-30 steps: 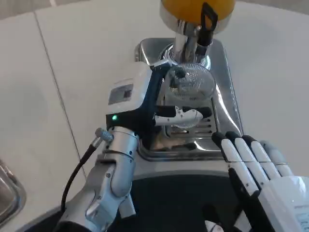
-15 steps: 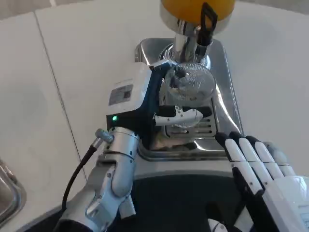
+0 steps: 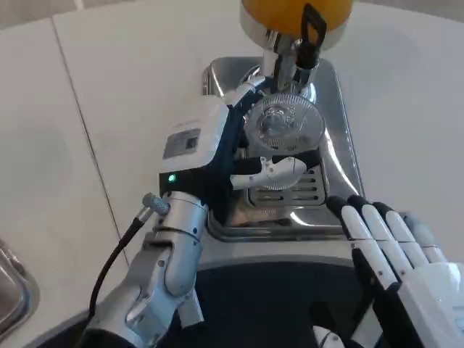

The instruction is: Grasp the cup under the faucet to collect the drink, then remove the cup.

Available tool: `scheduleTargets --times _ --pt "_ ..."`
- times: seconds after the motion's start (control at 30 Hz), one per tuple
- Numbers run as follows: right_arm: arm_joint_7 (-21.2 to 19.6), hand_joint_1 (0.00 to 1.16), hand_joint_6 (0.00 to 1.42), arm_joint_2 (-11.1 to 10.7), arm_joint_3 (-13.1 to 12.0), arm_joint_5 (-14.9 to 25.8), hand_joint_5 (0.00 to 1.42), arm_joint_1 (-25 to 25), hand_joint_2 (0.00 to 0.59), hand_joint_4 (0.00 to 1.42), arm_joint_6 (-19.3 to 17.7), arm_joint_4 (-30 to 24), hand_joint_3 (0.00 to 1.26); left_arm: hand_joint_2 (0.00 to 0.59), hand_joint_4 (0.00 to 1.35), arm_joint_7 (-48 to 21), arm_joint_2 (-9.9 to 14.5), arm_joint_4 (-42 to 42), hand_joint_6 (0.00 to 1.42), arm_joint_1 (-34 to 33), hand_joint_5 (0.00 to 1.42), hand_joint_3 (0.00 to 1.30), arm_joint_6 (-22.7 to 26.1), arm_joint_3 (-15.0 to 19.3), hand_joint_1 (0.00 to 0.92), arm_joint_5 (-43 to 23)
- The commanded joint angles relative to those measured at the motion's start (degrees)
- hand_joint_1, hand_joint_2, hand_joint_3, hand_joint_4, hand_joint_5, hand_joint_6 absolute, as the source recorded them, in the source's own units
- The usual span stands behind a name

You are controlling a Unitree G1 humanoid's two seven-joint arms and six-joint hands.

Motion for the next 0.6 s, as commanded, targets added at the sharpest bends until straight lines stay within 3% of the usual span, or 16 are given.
scheduleTargets --times 0.03,0.3,0.6 --pt "0.13 0.28 0.00 0.17 0.08 0.13 0.00 0.19 0.512 0.00 0.26 -0.25 0.02 0.005 0.25 -0.73 0.57 -1.43 0.82 1.27 0.69 0.22 -0.84 -0.39 0.217 -0.60" --pt "0.09 0.28 0.00 0.12 0.48 -0.06 0.00 -0.50 0.512 0.00 0.12 0.47 0.02 0.000 0.10 -2.98 2.47 -4.61 0.42 2.94 0.44 0.13 -1.74 0.09 0.071 -2.05" --pt "-0.77 0.27 0.00 -0.09 1.06 -0.54 0.00 -0.60 0.512 0.00 -0.08 1.16 0.02 0.000 0.01 -6.22 7.66 -10.08 0.31 6.12 0.33 0.07 -3.11 3.40 0.000 -4.63"
